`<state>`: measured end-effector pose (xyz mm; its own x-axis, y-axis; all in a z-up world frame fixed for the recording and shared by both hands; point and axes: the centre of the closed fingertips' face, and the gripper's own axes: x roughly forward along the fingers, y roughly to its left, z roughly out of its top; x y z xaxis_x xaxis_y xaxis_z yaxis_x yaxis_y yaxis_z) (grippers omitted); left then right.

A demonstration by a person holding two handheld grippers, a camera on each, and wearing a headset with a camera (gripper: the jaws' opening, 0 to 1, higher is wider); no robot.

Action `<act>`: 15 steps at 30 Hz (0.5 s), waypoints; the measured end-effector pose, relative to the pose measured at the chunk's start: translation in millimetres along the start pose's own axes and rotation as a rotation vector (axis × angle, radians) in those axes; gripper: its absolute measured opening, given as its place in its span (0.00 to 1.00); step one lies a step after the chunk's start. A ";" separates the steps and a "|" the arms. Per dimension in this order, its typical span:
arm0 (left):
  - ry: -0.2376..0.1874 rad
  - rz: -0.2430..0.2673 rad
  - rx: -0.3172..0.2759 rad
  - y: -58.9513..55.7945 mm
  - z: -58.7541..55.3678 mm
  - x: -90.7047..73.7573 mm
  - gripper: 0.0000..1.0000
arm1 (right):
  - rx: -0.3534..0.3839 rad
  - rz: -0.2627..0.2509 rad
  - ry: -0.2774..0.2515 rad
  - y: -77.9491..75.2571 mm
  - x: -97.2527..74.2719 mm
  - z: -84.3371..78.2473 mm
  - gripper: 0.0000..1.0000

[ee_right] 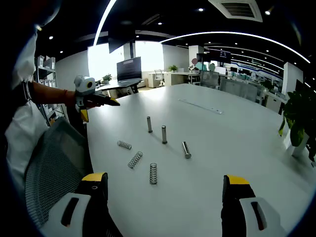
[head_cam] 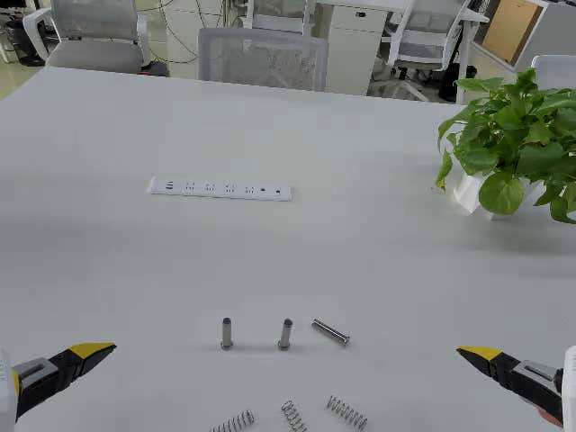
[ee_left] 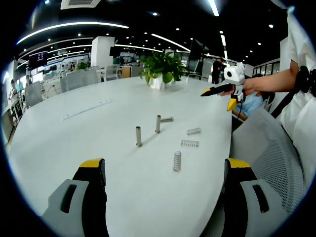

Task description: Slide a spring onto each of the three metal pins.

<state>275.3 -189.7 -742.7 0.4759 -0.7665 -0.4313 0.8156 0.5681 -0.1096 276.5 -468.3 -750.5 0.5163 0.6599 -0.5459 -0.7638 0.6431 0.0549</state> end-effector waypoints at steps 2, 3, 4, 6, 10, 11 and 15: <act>0.001 0.000 0.001 0.4 0.2 0.2 0.99 | 0.001 0.000 -0.001 -0.7 0.6 1.2 0.96; 0.001 0.002 0.003 1.2 0.4 0.3 0.99 | -0.001 0.001 0.001 -0.9 1.1 1.7 0.96; 0.001 0.002 0.002 1.5 0.3 0.4 0.99 | -0.003 0.002 0.002 -1.1 1.5 1.6 0.96; 0.002 0.002 0.006 2.1 0.5 0.6 0.99 | -0.003 0.002 0.001 -1.5 2.2 2.3 0.96; 0.003 0.001 0.004 3.2 0.4 1.1 0.99 | -0.003 0.003 0.003 -2.4 3.4 2.3 0.96; 0.004 0.000 0.002 3.3 0.3 1.4 0.99 | -0.003 0.004 0.003 -2.6 3.7 2.1 0.96; 0.006 -0.002 -0.002 4.2 0.4 2.5 0.99 | 0.000 0.007 0.006 -2.4 4.7 1.6 0.96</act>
<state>280.0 -189.3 -743.9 0.4724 -0.7659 -0.4361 0.8160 0.5671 -0.1120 281.4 -466.1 -751.9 0.5086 0.6618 -0.5508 -0.7675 0.6384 0.0584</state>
